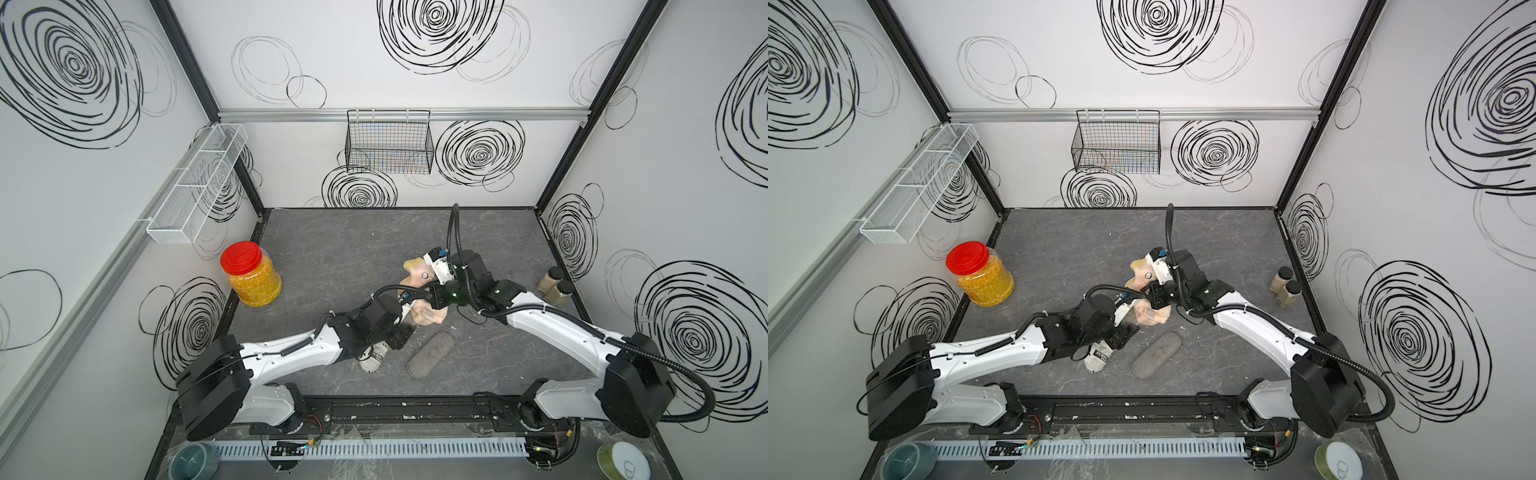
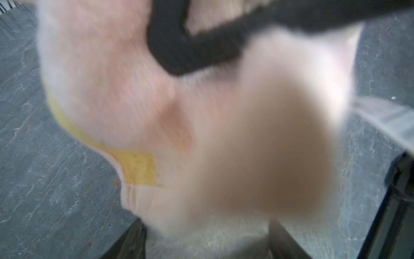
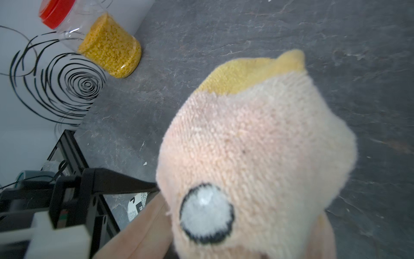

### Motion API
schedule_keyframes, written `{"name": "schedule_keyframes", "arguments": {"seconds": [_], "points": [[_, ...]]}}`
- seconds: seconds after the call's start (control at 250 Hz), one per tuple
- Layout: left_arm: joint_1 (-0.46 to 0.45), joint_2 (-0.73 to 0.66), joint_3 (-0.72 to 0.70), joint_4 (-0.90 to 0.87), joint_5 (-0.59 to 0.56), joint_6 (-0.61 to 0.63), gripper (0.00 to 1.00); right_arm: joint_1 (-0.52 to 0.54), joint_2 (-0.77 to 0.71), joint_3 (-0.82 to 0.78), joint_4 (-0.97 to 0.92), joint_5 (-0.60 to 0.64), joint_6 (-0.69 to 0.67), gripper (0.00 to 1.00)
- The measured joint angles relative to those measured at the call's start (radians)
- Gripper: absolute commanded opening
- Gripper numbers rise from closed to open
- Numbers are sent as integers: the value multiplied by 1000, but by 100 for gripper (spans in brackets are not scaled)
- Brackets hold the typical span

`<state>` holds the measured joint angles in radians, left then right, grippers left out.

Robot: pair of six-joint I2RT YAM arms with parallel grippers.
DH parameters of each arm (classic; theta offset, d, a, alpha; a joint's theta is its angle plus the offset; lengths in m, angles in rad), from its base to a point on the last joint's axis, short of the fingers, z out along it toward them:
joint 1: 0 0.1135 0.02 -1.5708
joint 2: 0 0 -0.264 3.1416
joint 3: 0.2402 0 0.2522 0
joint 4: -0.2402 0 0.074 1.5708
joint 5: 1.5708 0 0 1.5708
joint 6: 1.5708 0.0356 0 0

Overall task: Wipe the eyeglass case
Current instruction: Wipe the dirt from the eyeglass case.

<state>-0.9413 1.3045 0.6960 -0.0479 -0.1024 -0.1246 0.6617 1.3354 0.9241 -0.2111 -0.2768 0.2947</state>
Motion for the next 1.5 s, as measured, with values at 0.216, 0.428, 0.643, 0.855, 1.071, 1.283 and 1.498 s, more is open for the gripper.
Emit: {"name": "schedule_keyframes", "arguments": {"seconds": [0.216,0.428,0.643,0.855,1.071,1.283,1.498], "points": [[-9,-24,-9,6,-19,-8,60,-27,-20,2,16,11,-8,0],[-14,-35,-16,12,-24,-11,60,54,13,8,4,-45,-25,0],[-16,-44,-27,11,-28,-11,60,-28,-10,10,-11,8,12,0],[-16,-87,-37,11,-35,-16,60,-74,-69,-11,20,29,13,0],[-21,-88,-38,-8,-41,-18,60,55,3,8,13,-37,-6,0],[-30,-89,-39,-10,-48,-18,60,-8,2,14,-13,10,23,0],[-34,-99,-46,5,-58,-23,60,-87,-41,2,5,39,37,0]]}}
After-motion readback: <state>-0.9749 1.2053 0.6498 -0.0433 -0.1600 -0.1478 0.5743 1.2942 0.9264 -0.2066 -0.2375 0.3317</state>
